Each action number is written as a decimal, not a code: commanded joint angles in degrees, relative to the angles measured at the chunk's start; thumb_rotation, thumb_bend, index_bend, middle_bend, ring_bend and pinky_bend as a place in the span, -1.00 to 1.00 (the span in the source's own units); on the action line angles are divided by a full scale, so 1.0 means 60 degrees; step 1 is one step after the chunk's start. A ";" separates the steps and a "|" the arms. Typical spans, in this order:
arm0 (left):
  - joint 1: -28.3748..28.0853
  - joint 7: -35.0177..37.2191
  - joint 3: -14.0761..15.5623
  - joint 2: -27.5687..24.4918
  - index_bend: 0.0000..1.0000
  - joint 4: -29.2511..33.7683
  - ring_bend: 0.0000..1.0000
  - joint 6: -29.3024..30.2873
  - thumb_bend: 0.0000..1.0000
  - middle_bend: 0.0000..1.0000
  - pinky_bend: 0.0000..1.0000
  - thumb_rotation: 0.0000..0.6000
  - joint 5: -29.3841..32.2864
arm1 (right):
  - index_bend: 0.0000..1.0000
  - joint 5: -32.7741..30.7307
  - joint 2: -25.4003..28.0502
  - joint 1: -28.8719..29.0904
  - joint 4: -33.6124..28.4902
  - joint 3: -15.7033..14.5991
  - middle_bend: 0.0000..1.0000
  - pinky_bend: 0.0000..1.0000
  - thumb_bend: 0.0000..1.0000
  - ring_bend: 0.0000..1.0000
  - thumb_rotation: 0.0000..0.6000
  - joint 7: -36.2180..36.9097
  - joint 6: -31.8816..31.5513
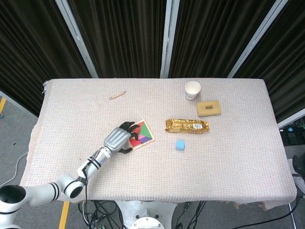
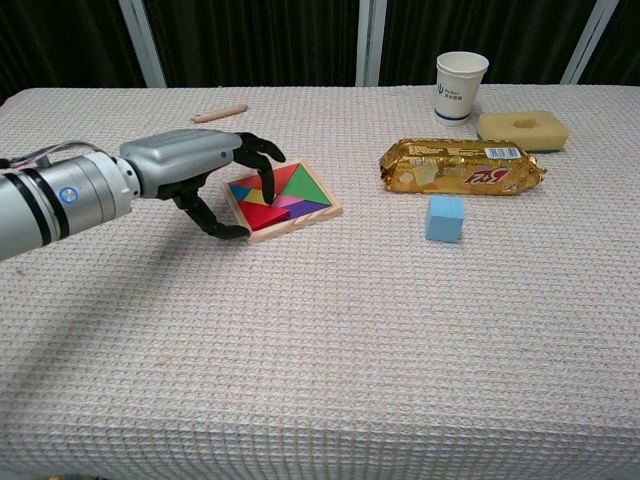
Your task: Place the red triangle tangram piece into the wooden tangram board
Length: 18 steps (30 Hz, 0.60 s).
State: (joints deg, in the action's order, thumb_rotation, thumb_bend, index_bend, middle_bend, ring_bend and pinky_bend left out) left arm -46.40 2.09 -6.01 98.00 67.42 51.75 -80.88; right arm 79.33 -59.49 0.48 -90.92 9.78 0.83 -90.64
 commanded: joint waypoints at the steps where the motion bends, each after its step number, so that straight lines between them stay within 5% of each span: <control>1: -0.0025 -0.0012 0.0001 -0.0012 -0.22 -0.0018 -1.00 -0.0170 -0.48 -0.84 -0.82 1.00 0.0117 | -1.00 0.0007 0.0000 0.0002 -0.0008 -0.0006 -1.00 -1.00 -0.30 -1.00 1.00 -0.0012 0.0004; 18: -0.0010 0.0047 -0.0044 -0.0132 -0.21 0.0237 -1.00 -0.0068 -0.48 -0.84 -0.82 1.00 0.0089 | -1.00 0.0010 0.0006 0.0014 -0.0042 0.0001 -1.00 -1.00 -0.30 -1.00 1.00 -0.0050 0.0002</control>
State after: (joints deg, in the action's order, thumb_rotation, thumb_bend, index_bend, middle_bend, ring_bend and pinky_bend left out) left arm -46.46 2.35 -6.25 97.19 68.86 51.32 -80.33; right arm 79.39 -59.46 0.57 -91.16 9.78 0.53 -90.62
